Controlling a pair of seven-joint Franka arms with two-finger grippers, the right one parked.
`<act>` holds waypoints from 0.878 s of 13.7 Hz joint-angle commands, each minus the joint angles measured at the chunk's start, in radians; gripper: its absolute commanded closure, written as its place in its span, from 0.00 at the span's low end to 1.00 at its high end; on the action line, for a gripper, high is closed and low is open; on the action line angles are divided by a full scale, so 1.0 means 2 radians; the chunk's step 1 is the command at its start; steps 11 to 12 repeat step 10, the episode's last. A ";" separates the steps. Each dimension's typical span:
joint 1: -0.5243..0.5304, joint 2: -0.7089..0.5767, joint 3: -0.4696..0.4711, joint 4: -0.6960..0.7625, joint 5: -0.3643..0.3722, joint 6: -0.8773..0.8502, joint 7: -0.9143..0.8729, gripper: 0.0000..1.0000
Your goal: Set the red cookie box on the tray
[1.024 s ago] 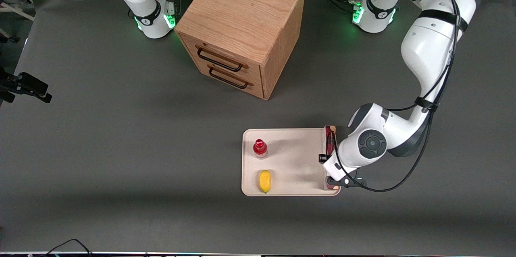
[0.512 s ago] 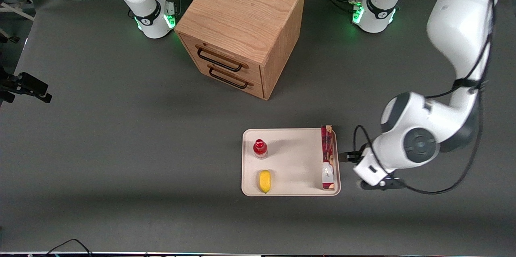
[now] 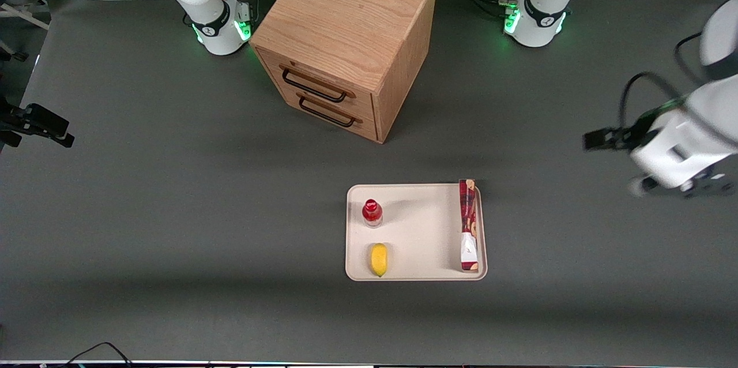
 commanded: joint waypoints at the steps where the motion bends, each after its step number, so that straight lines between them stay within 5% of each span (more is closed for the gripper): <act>1: -0.004 -0.113 0.050 -0.122 -0.021 0.016 0.054 0.00; 5: -0.018 -0.201 0.059 -0.222 -0.021 0.056 0.061 0.00; 12: -0.089 -0.161 0.110 -0.150 -0.021 0.038 0.059 0.00</act>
